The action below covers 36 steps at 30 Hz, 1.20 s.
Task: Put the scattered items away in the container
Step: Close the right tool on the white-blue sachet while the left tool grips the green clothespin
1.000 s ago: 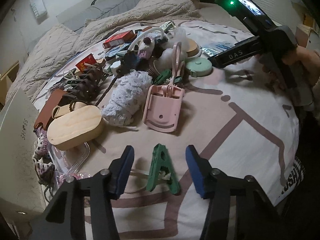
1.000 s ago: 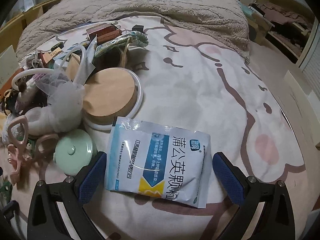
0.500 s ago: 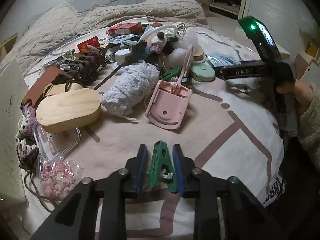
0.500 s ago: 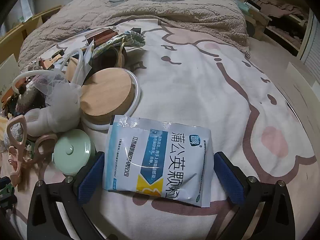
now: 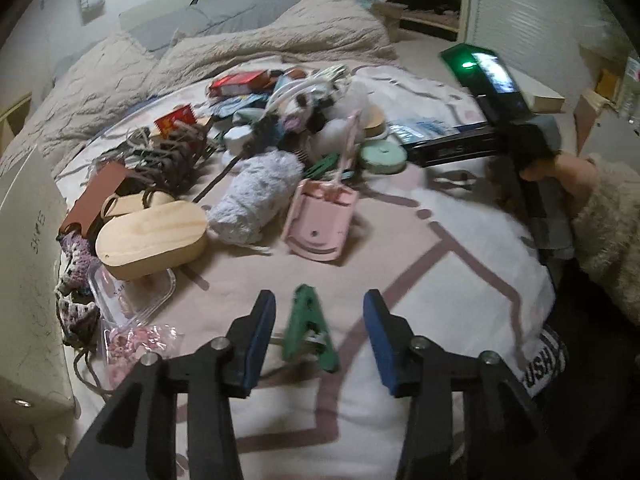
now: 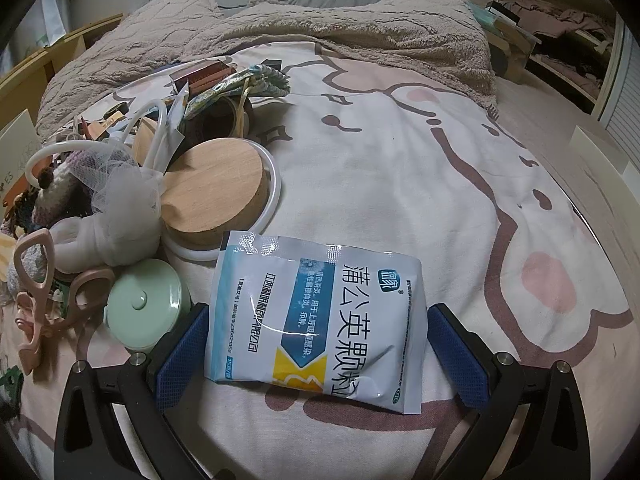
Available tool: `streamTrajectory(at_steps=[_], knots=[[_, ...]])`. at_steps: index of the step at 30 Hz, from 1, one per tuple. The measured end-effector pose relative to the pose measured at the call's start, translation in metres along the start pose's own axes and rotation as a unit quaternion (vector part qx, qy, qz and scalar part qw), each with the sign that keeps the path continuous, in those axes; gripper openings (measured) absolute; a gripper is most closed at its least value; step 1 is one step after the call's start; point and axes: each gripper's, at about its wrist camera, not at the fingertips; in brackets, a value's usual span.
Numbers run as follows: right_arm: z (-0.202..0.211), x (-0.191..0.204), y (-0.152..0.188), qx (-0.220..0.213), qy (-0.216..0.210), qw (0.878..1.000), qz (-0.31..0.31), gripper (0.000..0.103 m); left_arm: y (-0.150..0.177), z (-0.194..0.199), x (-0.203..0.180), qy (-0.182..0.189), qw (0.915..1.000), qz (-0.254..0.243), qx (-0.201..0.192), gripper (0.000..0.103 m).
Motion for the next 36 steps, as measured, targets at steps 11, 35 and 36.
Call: streamTrajectory(at_steps=[11,35,36], knots=[[0.0,0.0,0.0,0.0,0.001,1.0,0.0,0.103,0.013,0.009,-0.038,-0.056,0.9867,-0.143,-0.053,0.048],[0.004,0.0,0.0,-0.008,0.003,1.0,0.0,0.103,0.032,-0.007,-0.028,-0.11,0.9808,-0.159,-0.023,0.037],[0.004,0.001,0.0,-0.009,0.005,1.0,0.001,0.103,0.032,-0.007,-0.028,-0.113,0.9802,-0.161,-0.024,0.037]])
Point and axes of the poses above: each gripper's, at about its wrist camera, not at the fingertips, and z roughly against the way its jaws point, x to its left, y to its underside, and after that the axes turned 13 degrees about -x, right-handed
